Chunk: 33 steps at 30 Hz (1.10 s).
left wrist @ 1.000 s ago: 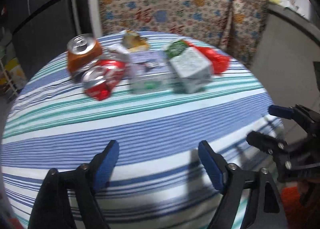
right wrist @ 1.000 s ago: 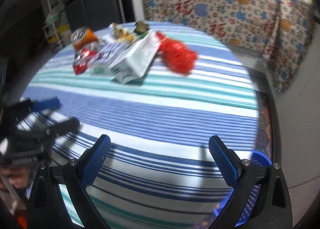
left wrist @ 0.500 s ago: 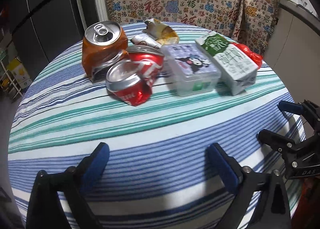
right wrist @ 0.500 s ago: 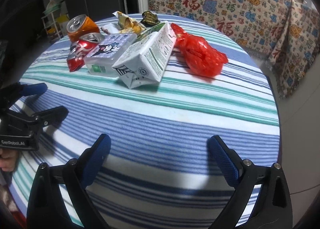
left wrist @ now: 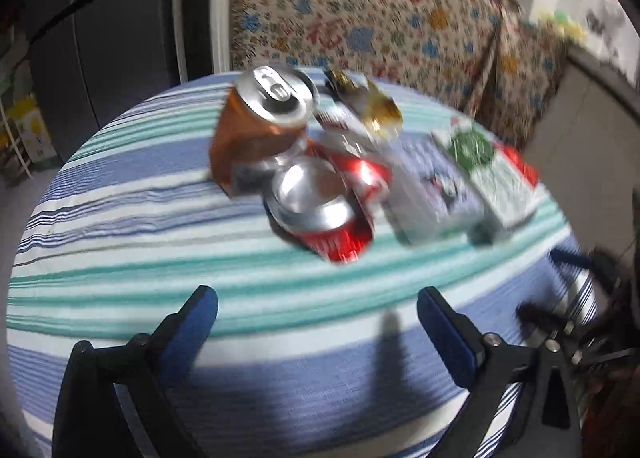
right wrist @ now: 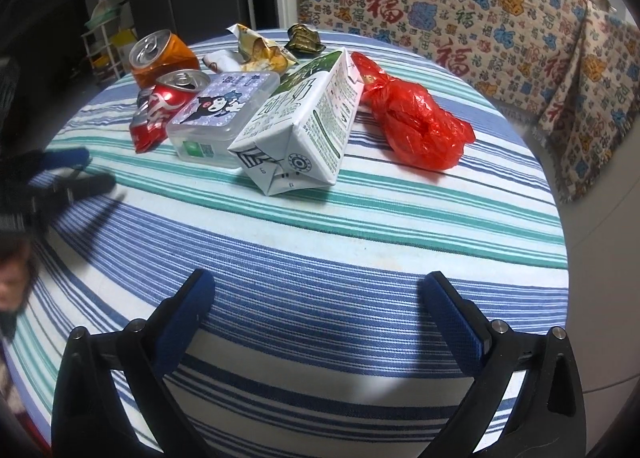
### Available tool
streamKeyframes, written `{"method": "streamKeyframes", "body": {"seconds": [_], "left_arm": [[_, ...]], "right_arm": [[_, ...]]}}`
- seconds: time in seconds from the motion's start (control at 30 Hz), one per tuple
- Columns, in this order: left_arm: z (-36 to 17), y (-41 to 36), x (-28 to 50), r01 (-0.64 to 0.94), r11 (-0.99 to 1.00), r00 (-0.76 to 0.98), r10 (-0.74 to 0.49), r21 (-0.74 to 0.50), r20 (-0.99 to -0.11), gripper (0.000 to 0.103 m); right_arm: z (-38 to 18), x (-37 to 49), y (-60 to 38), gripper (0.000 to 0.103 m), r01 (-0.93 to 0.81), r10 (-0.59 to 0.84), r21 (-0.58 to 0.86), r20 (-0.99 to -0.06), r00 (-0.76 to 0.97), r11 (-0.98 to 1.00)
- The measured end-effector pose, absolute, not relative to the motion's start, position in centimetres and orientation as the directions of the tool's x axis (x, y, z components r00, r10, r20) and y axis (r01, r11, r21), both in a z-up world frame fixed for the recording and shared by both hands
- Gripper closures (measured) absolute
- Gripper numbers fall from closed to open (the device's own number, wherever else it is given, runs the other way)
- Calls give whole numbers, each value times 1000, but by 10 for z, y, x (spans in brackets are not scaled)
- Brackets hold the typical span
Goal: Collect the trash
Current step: 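Lower the left tool onto the crushed red can and close around it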
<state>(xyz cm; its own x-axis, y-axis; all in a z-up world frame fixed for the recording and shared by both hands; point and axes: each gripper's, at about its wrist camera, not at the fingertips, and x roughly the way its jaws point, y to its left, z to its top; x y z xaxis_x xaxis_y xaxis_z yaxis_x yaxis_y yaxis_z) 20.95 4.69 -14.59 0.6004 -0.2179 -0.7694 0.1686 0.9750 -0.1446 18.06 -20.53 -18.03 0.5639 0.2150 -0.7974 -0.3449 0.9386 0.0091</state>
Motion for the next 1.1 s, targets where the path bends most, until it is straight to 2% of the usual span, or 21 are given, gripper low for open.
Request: {"method": "streamKeyframes", "body": {"seconds": [0.17,0.3,0.4,0.53,0.7,0.73,0.77,0.8,0.97,1.1], "left_arm": [[-142,45,229,222,971,615,-209,-87,-760,2],[-144,49,245,251,962,607,-242,-106,-757,2],[-148,39,255,295,955,610,-221,-41,-761,2],[-151,41,265,327,941,588,-275,-87,-761,1],[-151,35,280,350,934,586,-274,-66,-762,3],[-150,35,280,357,932,589,-279,-65,-758,6],[-150,34,281,368,927,587,-291,-71,-756,24],[-149,33,279,374,924,585,-298,-75,-754,28],[-147,32,251,351,935,597,-266,-51,-757,34],[-144,30,216,345,937,577,-262,-60,-773,34]], "right_arm": [[-181,181,-205,0,-345,215,9,-797,564,938],[-181,181,-205,0,-345,215,9,-797,564,938],[-181,181,-205,0,-346,215,9,-797,564,938],[-181,181,-205,0,-345,215,9,-797,565,939],[-181,181,-205,0,-345,215,9,-797,565,939],[-181,181,-205,0,-345,215,9,-797,565,939],[-181,181,-205,0,-345,215,9,-797,565,939],[-181,181,-205,0,-345,215,8,-797,565,939],[-182,181,-204,0,-345,215,8,-796,565,939],[-182,181,-204,0,-345,215,8,-796,566,939]]}}
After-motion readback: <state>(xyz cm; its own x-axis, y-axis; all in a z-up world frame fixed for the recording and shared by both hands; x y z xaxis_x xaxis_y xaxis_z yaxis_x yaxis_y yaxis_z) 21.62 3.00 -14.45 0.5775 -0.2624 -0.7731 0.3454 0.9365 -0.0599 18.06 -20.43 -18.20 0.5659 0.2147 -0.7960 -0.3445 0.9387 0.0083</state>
